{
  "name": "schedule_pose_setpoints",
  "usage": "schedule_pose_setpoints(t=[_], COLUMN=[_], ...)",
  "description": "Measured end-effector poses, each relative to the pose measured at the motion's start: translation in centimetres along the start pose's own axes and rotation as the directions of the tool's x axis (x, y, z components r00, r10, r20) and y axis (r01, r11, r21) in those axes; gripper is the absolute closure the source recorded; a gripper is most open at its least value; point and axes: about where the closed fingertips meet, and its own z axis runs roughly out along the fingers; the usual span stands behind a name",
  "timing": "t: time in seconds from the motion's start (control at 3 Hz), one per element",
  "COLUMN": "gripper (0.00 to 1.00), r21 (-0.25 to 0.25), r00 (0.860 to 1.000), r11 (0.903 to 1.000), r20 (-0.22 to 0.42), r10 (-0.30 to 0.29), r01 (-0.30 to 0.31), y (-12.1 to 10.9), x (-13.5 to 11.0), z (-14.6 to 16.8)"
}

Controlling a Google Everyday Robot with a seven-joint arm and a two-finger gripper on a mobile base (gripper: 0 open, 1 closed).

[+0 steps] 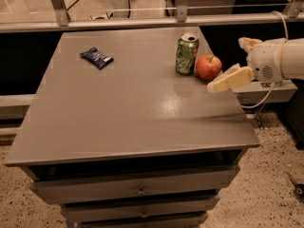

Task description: Move apple near green can

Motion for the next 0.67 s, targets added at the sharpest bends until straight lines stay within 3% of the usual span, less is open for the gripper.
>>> schedule_pose_setpoints(t=[0.33,0.67], gripper=[0.0,0.0], r21=[-0.063,-0.126], r00=[0.996,0.995], r11=[0.9943,0.9877], r20=[-0.015,-0.026], r10=[-0.087,-0.097], r01=[0.086,0.093], y=[3.0,4.8], x=[-3.4,-3.4], z=[-5.3,-5.6])
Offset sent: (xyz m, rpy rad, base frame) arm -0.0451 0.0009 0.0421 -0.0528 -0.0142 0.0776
